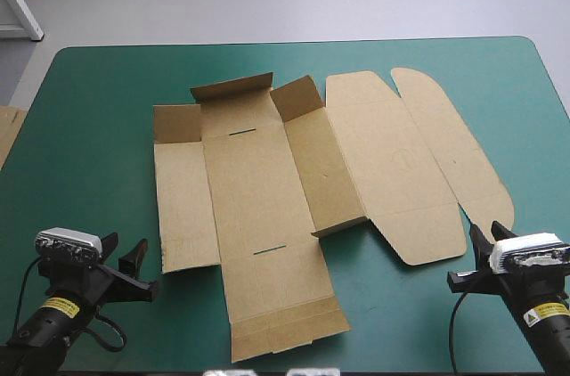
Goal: Fold the box
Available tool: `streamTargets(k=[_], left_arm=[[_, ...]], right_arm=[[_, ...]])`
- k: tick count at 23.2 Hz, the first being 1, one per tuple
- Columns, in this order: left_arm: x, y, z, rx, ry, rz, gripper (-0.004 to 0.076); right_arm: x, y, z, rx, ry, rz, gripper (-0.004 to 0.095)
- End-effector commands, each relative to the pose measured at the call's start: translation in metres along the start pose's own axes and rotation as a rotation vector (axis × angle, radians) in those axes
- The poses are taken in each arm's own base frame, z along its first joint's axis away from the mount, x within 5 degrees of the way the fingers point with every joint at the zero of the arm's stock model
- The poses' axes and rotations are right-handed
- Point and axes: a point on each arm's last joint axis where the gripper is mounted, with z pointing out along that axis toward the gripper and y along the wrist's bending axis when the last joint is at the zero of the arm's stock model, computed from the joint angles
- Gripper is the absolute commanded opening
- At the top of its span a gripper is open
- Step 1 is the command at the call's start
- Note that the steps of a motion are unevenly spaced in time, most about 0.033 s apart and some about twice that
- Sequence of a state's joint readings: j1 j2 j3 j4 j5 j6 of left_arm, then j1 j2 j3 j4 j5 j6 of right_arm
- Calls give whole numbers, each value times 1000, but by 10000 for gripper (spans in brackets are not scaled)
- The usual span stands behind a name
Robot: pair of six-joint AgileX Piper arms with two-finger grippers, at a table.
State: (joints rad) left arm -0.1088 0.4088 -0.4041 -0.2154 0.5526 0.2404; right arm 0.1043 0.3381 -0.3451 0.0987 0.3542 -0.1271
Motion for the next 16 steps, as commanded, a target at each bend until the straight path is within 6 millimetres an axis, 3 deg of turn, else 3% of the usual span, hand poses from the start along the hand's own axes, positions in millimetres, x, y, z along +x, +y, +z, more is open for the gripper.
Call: streamTargets(k=[1, 12, 16], left_arm=[[-13, 0, -3, -2, -83, -25, 368], [-13, 0, -3, -1, -84, -30, 368], [-8, 0, 1, 10, -10, -214, 368]], right_arm=[[-16, -1, -2, 9, -101, -7, 317], [-16, -1, -2, 9, -101, -7, 317], [-16, -1, -2, 9, -101, -7, 317]])
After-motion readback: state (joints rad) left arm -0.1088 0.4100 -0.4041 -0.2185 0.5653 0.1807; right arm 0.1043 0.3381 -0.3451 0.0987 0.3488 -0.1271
